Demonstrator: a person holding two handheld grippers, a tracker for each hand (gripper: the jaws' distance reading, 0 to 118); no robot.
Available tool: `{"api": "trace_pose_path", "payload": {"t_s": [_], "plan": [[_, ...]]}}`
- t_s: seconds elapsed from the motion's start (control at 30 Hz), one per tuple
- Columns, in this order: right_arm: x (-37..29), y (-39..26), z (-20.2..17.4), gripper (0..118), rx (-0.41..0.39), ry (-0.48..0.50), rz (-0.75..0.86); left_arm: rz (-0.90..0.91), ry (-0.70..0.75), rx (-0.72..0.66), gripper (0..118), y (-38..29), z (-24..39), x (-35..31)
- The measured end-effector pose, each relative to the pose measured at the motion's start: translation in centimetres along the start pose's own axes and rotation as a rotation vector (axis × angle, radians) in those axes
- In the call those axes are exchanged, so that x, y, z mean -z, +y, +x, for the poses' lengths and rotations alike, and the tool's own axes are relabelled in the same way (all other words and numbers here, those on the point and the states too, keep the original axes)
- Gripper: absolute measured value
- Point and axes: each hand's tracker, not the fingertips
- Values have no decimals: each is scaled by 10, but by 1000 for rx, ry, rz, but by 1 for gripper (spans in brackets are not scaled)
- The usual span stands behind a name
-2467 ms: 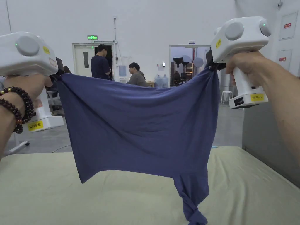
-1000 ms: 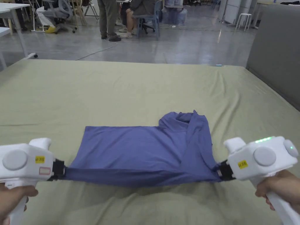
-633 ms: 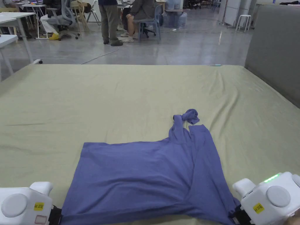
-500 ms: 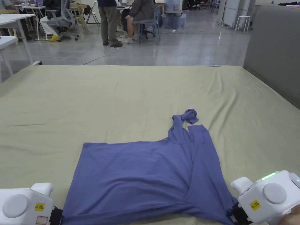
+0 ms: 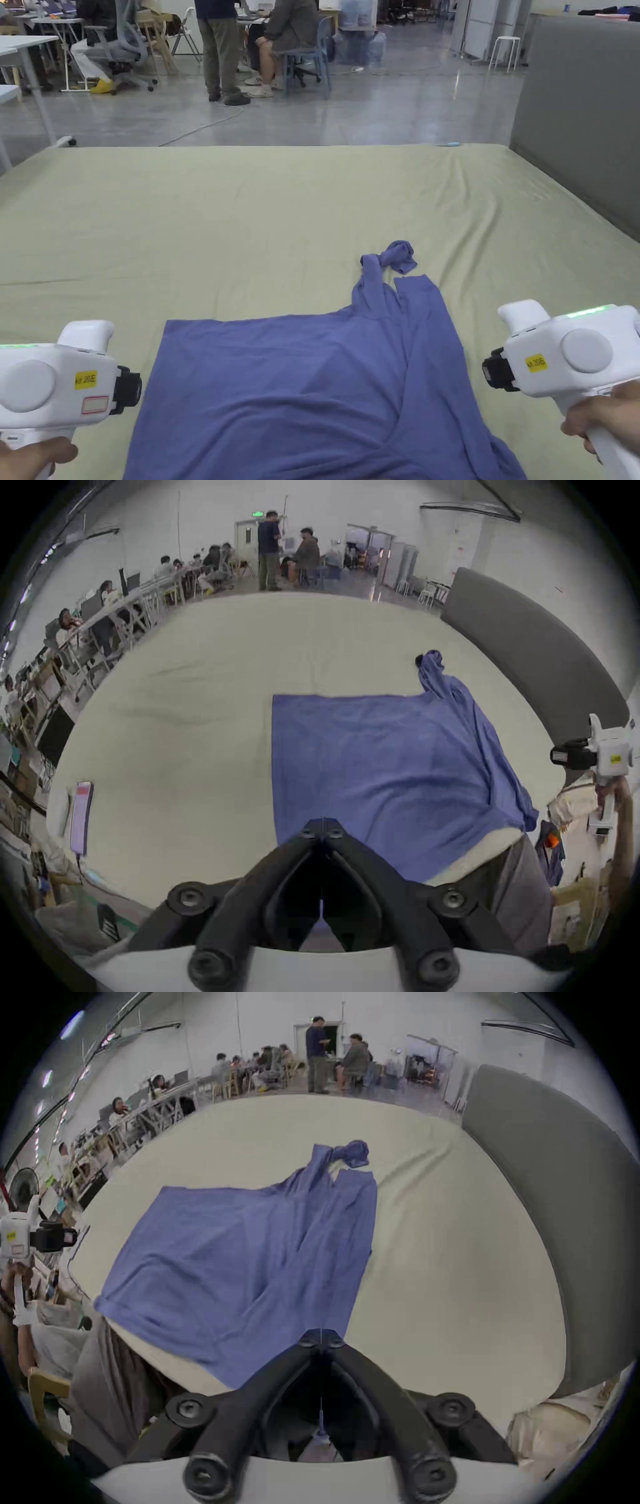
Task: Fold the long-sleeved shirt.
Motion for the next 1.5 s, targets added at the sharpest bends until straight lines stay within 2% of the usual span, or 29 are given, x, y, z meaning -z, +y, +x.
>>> {"api": "trace_pose_path", "payload": {"t_s": [0.3,0.33,0.37,0.4,0.43,0.5,0.7,0.8,0.87,0.9,0.97,1.0,1.07,1.1,1.13,1.27,1.3,1.4,1.47,1.5], "plan": [[36,10,6,0,57,73,-37,-34,-54,-4,1,51,-3,64],[39,7,6,0,57,79,-45,-41,-56,-1,35,63,-5,77],[35,6,9,0,56,78,-52,-44,-39,6,79,75,-7,90],[38,3,9,0,55,71,-61,-56,-28,13,112,89,-9,109],[40,-1,9,0,56,65,-74,-84,-3,11,117,98,-16,128],[39,-9,12,0,72,63,-92,-58,50,25,118,119,-25,162],[33,-37,19,0,134,53,-155,-187,183,61,117,149,-59,252],[29,-48,25,0,157,39,-176,-257,166,45,104,145,-62,277],[31,-49,29,0,166,41,-188,-226,99,57,81,134,-60,277],[30,-50,30,0,167,38,-191,-204,123,60,68,131,-55,272],[34,-47,33,0,169,24,-198,-195,93,47,0,134,-46,257],[36,-46,33,4,171,21,-196,-176,91,71,0,137,-42,248],[39,-41,29,81,170,21,-198,-189,38,84,0,140,-36,236],[44,-41,25,105,139,17,-252,-181,40,87,0,143,-35,229],[48,-42,21,105,136,13,-293,-156,49,94,0,145,-33,221],[49,-53,6,102,134,38,-276,-138,30,95,0,153,-35,200],[51,-59,4,96,137,37,-296,-134,36,89,0,154,-35,195],[70,-70,-6,61,107,19,-357,-98,23,104,0,152,-37,183],[85,-80,-14,60,64,-5,-389,-79,0,132,0,149,-37,177],[86,-79,-12,60,78,1,-328,-83,3,137,0,146,-35,175]]}}
